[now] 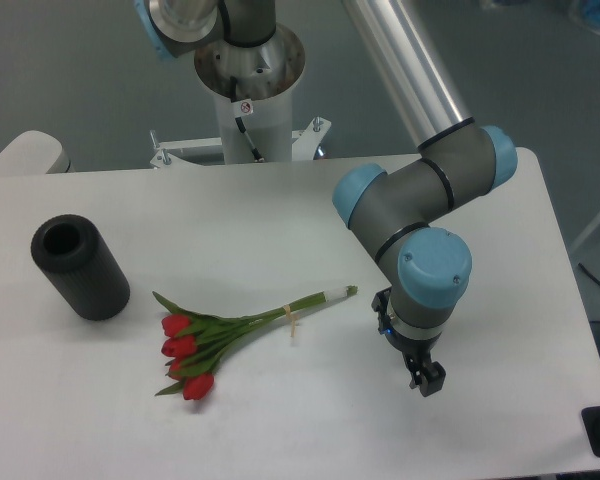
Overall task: Pick up the flowers from the table
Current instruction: 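Move the open gripper over the tulip stems near the tie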
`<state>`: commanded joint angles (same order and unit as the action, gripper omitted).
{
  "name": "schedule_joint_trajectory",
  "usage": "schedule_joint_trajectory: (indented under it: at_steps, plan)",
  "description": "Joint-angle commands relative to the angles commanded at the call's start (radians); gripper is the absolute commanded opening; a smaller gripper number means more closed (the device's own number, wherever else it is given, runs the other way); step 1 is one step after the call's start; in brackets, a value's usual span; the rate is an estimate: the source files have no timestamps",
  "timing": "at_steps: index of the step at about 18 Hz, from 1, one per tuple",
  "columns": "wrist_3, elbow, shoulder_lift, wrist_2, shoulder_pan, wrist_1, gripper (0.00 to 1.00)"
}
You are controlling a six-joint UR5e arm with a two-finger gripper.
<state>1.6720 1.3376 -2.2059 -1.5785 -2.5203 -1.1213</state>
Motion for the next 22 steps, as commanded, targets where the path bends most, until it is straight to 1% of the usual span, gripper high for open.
schedule_joint_trajectory:
  at_steps: [6, 10, 12, 15, 17, 22]
  plan:
    - [-0.003, 0.012, 0.008, -0.002, 0.003, 0.0, 1.0]
    - [-0.018, 0.075, 0.038, 0.009, 0.017, -0.005, 1.0]
    - [-0.038, 0.126, 0.057, 0.009, 0.043, -0.005, 1.0]
    - [-0.06, 0.199, 0.106, 0.011, 0.049, -0.005, 1.0]
    - [-0.08, 0.236, 0.124, 0.009, 0.081, -0.002, 1.0]
    - [-0.245, 0.285, 0.141, 0.009, 0.162, 0.011, 1.0]
